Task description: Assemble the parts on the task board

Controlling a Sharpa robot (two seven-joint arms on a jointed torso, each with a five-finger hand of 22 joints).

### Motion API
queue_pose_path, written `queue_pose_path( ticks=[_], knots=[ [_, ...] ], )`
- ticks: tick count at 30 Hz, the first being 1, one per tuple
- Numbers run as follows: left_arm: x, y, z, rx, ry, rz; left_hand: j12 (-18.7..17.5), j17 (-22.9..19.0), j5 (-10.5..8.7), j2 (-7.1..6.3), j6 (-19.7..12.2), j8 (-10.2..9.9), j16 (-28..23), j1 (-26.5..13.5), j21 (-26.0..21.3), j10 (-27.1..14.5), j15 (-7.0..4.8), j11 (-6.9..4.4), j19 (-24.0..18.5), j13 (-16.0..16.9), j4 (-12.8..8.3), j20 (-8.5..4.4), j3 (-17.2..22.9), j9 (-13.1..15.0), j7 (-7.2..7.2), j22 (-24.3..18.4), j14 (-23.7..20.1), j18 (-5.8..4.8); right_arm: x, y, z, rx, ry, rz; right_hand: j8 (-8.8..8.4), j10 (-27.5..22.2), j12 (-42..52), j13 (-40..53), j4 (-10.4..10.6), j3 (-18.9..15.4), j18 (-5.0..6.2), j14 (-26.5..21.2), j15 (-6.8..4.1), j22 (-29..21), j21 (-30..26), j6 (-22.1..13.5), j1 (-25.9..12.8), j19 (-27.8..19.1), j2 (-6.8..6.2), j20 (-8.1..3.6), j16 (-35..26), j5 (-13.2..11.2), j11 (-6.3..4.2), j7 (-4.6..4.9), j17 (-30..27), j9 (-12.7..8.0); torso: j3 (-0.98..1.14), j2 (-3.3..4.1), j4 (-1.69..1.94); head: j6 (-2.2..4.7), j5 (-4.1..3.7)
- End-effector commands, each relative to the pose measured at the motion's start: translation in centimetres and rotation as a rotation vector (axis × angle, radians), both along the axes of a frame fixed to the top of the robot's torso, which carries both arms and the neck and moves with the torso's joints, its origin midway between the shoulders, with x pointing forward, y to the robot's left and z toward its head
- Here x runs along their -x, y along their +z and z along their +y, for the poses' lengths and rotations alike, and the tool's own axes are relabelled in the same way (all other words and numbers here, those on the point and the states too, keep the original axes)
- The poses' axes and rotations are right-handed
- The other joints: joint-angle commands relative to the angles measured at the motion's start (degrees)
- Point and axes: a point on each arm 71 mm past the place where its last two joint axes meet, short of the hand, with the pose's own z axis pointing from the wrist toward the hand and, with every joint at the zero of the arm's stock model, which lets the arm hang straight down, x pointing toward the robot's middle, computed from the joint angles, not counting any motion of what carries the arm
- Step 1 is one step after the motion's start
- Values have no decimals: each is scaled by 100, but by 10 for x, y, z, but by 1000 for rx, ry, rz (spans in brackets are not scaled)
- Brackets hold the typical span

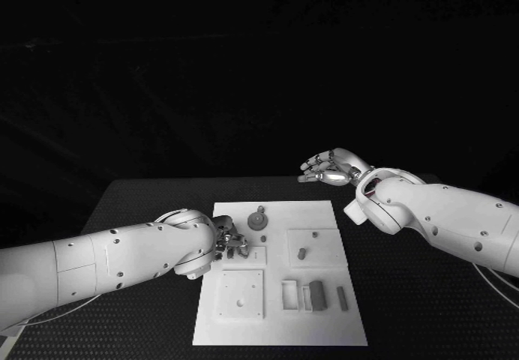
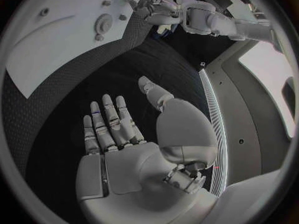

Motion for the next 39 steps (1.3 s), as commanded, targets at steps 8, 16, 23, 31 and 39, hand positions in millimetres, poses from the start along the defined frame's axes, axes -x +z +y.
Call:
queue_pose_path(
  ticks=[8, 16, 23, 31, 39],
  knots=[
    [1, -3, -3, -28, -26, 5, 20, -12, -92, 27, 1228, 30, 26, -51, 27, 32, -48, 10, 31, 6, 197, -1, 217, 25, -241, 14, -19, 74, 1, 1, 3, 3, 16, -12, 20, -4, -37, 4, 21, -1, -83, -39, -9, -114, -54, -12, -5, -69, 10, -2, -20, 14, -1, 272, -9, -11, -1, 3, 3, -24, -8],
    [0, -4, -2, -39, -30, 9, 26, -29, -320, 34, 1226, 15, 37, -86, 11, 23, -48, 10, 32, 3, 220, 5, 232, 49, -241, 30, -28, 78, 1, 1, 5, 4, 20, -10, 21, -4, -41, 3, 22, -7, -83, -52, -7, -143, -71, -14, -8, -88, -6, 4, -26, 13, -1, 272, -13, -18, 0, -1, -5, -37, -19],
    [-1, -3, -2, -53, -43, -3, 27, -39, -433, 37, 1229, 7, 42, -105, 3, 22, -47, 11, 36, 0, 239, 11, 236, 60, -241, 38, -32, 78, 1, 0, 5, 5, 21, -10, 23, -4, -43, 3, 19, -7, -83, -56, -7, -142, -75, -14, -3, -94, -11, 6, -27, 14, -1, 271, -14, -21, -9, 0, 5, -44, -28],
    [-1, -3, -3, -54, -48, -14, 23, -52, -583, 41, 1224, -8, 42, -112, -9, 16, -45, 12, 34, -6, 249, 14, 243, 66, -238, 46, -38, 80, 1, 1, 7, 5, 25, -10, 24, -3, -44, 3, 16, -6, -83, -59, -7, -138, -77, -13, 1, -96, -12, 7, -27, 14, -1, 271, -14, -23, -5, 0, 2, -46, -26],
    [-1, -1, -4, -39, -42, -31, 21, -59, -601, 41, 1221, -16, 41, -81, -15, 14, -46, 12, 35, -9, 230, 13, 267, 69, -238, 50, -37, 85, 1, 1, 6, 5, 23, -11, 27, -1, -46, 3, 26, -10, -83, -61, -6, -138, -80, -11, -10, -98, -9, 10, -27, 13, 0, 272, -15, -27, -7, -2, 10, -47, -31]
  ],
)
